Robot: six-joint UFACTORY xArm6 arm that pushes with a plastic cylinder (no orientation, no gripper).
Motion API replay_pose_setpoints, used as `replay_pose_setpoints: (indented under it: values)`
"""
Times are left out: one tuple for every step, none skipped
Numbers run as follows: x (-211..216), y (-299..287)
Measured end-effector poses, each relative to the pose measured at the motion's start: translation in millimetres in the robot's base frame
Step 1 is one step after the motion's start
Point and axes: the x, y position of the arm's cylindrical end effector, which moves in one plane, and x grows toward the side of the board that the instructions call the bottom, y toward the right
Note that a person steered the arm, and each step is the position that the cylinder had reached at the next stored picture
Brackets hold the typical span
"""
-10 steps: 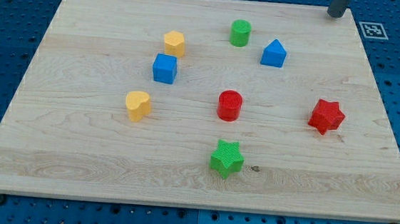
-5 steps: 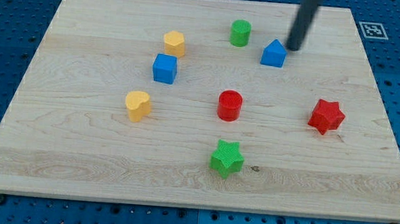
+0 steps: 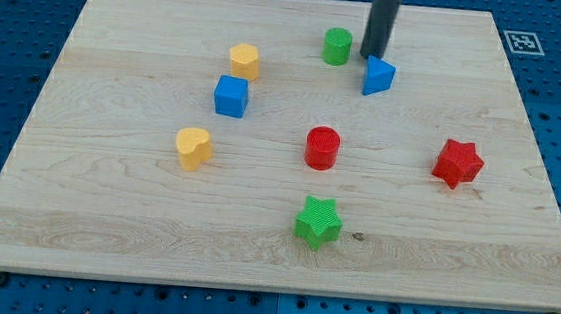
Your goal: Move the green circle bottom left to the yellow hexagon
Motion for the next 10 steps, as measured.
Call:
replay_pose_setpoints:
  values:
    - [5.4, -6.6]
    - [13.3, -36.7]
    - [13.7, -64.1]
    - [13.7, -66.3]
    - [19.5, -66.1]
    - [11.8, -65.5]
    - [8.5, -65.5]
    - [-15.8, -65.5]
    - [-15.8, -65.5]
    - [-15.8, -84.6]
